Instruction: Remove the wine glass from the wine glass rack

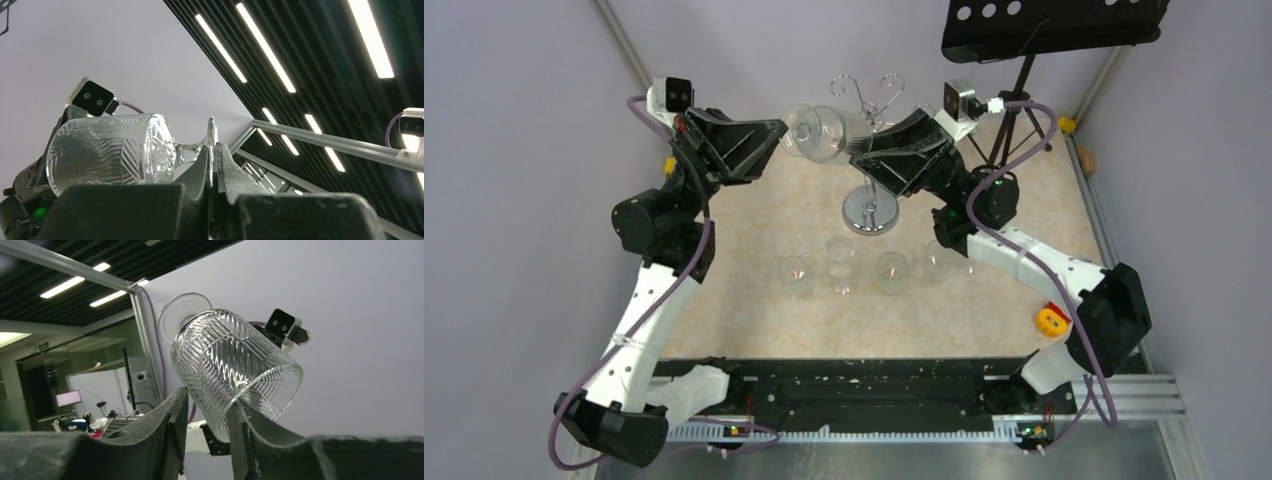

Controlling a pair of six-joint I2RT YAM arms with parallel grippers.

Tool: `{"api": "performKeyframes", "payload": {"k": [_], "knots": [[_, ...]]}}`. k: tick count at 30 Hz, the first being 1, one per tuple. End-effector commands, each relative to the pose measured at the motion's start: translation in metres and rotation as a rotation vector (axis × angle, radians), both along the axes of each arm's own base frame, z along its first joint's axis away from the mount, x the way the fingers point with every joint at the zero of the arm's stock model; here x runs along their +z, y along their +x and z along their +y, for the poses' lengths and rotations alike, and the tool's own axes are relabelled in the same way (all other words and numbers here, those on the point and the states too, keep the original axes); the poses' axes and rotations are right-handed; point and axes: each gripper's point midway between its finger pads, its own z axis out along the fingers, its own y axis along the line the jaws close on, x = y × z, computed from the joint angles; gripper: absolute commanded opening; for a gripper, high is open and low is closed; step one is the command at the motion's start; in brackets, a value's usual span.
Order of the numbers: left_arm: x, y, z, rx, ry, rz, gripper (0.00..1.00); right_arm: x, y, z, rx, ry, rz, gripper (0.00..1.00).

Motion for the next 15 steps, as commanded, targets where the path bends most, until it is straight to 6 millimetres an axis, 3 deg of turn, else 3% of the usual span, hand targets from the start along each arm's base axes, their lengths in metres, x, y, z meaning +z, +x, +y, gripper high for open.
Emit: {"api": "performKeyframes", "payload": {"k": [1,6,7,12,15], "knots": [[0.017,-0.017,0.013,0.016,-0.082,-0.056,0.0,0.032,-0.046,-0.016,0.09,0.131,-0.198,0.28],[0.021,-0.024,0.016,0.05,-0.078,-0.084,0.0,0.035,-0.045,-0.014,0.092,0.143,-0.199,0.0],[0.02,-0.025,0.016,0.07,-0.07,-0.093,0.0,0.035,-0.044,-0.013,0.087,0.141,-0.195,0.0],[0.013,-0.026,0.021,0.275,0.017,-0.127,0.54,0.038,-0.036,-0.004,0.012,0.107,-0.182,0.0],[-0.004,-0.015,0.037,0.545,0.129,-0.102,0.65,0.037,-0.025,0.006,-0.078,0.064,-0.145,0.0]]}}
